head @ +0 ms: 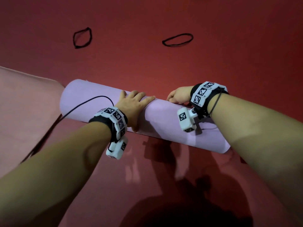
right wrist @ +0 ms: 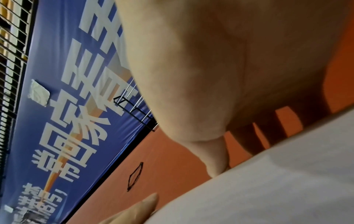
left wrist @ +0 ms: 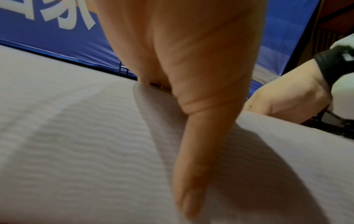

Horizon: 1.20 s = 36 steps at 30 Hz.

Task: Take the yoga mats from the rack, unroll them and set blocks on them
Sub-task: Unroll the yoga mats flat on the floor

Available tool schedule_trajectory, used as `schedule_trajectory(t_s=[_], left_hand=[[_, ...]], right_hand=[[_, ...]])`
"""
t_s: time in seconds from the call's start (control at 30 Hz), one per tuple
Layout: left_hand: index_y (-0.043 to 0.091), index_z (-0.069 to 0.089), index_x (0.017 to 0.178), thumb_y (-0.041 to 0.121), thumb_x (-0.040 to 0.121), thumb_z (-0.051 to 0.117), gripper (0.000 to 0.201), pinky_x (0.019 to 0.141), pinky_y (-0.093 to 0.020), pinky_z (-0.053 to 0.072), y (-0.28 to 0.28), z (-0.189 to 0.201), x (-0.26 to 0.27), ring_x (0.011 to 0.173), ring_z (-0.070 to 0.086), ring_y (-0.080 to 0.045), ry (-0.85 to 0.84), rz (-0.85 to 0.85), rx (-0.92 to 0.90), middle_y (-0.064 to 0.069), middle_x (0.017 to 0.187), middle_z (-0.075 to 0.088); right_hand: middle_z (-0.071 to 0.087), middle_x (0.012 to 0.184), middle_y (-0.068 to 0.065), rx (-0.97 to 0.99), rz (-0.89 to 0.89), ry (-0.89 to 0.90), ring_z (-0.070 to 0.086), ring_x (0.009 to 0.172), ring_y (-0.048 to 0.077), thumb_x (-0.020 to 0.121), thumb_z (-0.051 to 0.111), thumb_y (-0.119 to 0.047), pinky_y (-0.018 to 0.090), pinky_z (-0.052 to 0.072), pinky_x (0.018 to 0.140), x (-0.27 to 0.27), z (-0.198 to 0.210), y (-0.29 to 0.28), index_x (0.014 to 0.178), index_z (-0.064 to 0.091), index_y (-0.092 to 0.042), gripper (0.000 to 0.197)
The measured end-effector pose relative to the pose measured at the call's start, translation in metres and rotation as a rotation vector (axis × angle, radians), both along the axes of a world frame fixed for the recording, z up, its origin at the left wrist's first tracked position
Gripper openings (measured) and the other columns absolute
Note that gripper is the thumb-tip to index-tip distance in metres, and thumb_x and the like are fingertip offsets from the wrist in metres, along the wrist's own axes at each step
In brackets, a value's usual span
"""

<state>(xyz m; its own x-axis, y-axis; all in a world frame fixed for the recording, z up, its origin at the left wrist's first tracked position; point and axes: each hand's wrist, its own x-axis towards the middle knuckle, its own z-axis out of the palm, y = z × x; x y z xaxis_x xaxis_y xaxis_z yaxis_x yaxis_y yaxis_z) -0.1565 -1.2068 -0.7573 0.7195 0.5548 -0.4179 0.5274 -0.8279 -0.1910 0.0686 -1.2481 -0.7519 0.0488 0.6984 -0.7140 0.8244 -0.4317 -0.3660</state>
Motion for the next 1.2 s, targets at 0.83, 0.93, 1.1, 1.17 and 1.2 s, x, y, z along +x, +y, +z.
schedule_trajectory(t_s=[0.83, 0.93, 1.1, 1.17, 1.2], left_hand=[[0.032, 0.023, 0.149, 0.061, 0.049, 0.079, 0.118, 0.098, -0.067, 0.031, -0.007, -0.021, 0.011, 0.126, 0.040, -0.034, -0.271, -0.018, 0.115, -0.005, 0.143, 0.040], [0.033, 0.037, 0.142, 0.092, 0.050, 0.048, 0.110, 0.092, -0.058, 0.035, -0.008, -0.011, 0.008, 0.115, 0.043, -0.031, -0.318, 0.004, 0.067, -0.004, 0.134, 0.046], [0.021, 0.055, 0.124, 0.069, 0.091, 0.034, 0.062, 0.089, -0.046, 0.039, -0.010, 0.008, 0.005, 0.114, 0.041, -0.030, -0.296, 0.129, -0.019, -0.005, 0.123, 0.046], [0.018, 0.057, 0.114, 0.058, 0.095, 0.040, 0.048, 0.092, -0.044, 0.039, -0.012, 0.007, -0.003, 0.115, 0.043, -0.029, -0.299, 0.178, -0.092, -0.005, 0.124, 0.048], [0.019, 0.056, 0.110, 0.054, 0.096, 0.041, 0.041, 0.092, -0.044, 0.037, -0.012, 0.006, -0.008, 0.115, 0.044, -0.029, -0.295, 0.177, -0.101, -0.004, 0.123, 0.051]], right_hand=[[0.061, 0.127, 0.010, 0.079, -0.103, -0.198, 0.057, 0.111, 0.029, 0.101, 0.044, -0.047, 0.032, 0.044, 0.089, 0.017, 0.012, -0.017, 0.126, 0.063, -0.009, 0.049], [0.062, 0.121, 0.011, 0.069, -0.109, -0.161, 0.058, 0.103, 0.027, 0.102, 0.042, -0.047, 0.031, 0.044, 0.086, 0.013, 0.013, -0.016, 0.126, 0.061, -0.006, 0.051], [0.051, 0.067, 0.005, -0.028, -0.197, -0.063, 0.041, 0.053, 0.020, 0.095, 0.058, -0.044, 0.026, 0.031, 0.051, 0.004, 0.004, -0.010, 0.092, 0.065, -0.010, 0.035], [0.056, 0.079, 0.009, -0.027, -0.145, -0.129, 0.045, 0.061, 0.023, 0.094, 0.060, -0.042, 0.028, 0.031, 0.053, -0.001, 0.006, -0.009, 0.096, 0.068, -0.007, 0.035], [0.058, 0.085, 0.010, -0.015, -0.126, -0.154, 0.048, 0.066, 0.024, 0.094, 0.061, -0.041, 0.028, 0.032, 0.055, -0.003, 0.009, -0.008, 0.102, 0.070, -0.005, 0.038]])
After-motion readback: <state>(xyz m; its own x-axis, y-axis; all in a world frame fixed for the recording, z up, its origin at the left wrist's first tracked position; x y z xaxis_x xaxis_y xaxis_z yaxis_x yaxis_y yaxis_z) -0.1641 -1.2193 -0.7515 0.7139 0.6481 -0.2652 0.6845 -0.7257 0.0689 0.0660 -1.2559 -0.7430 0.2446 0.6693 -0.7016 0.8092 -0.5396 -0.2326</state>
